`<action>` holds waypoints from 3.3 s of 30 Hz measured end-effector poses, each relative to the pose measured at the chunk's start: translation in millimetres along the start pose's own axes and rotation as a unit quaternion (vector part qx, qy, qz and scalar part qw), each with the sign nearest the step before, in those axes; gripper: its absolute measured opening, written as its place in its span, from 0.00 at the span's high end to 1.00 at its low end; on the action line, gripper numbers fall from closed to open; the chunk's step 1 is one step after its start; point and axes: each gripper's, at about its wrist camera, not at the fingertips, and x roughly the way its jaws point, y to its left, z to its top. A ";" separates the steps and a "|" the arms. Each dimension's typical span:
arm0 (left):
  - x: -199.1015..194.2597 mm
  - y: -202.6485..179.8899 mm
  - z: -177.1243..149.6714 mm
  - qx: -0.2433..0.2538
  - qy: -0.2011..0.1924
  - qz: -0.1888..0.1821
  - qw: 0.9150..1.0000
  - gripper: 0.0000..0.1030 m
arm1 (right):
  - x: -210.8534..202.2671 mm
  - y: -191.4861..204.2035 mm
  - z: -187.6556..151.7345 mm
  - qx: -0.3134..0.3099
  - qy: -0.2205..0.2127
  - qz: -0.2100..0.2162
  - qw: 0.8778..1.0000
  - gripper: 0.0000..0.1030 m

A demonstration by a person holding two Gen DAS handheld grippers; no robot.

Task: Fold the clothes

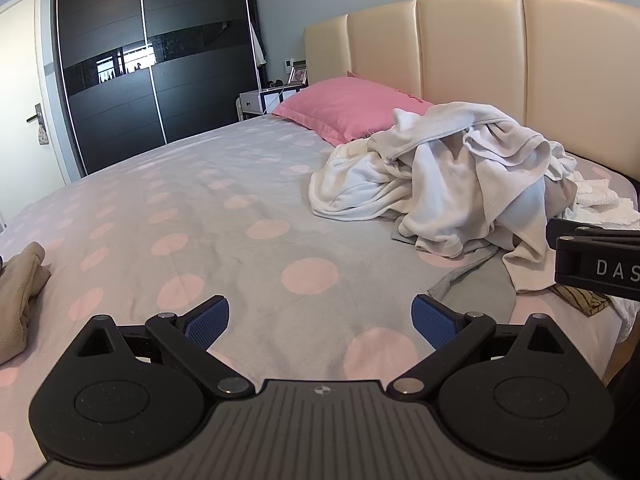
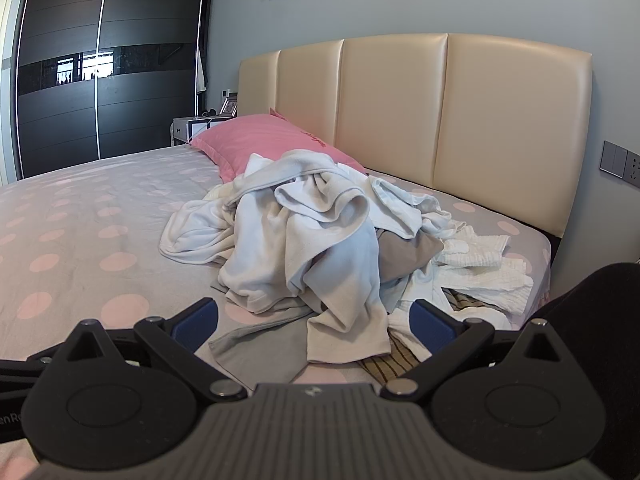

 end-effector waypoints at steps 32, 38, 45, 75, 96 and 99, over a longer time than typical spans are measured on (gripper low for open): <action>4.9 -1.8 -0.4 -0.003 0.017 -0.002 1.000 0.03 | 3.6 -2.3 1.7 0.011 0.008 0.007 1.000 0.01; 6.9 1.7 4.2 0.001 0.026 0.005 1.000 0.03 | 21.0 -2.1 20.0 0.020 0.041 0.022 0.999 0.01; 19.9 11.7 18.6 -0.002 0.042 0.007 0.999 0.03 | 70.7 -12.4 82.3 0.037 0.047 0.038 0.997 0.01; 14.6 103.1 -5.4 -0.066 0.128 0.112 0.983 0.09 | 118.4 80.0 125.3 -0.119 0.106 0.258 0.953 0.87; -77.1 189.0 -43.2 -0.160 0.159 0.206 0.952 0.09 | -59.7 218.1 43.8 -0.243 0.167 0.523 0.800 0.50; -82.5 187.1 -43.7 -0.160 0.155 0.199 0.954 0.09 | -56.9 208.2 47.5 -0.254 0.154 0.509 0.808 0.49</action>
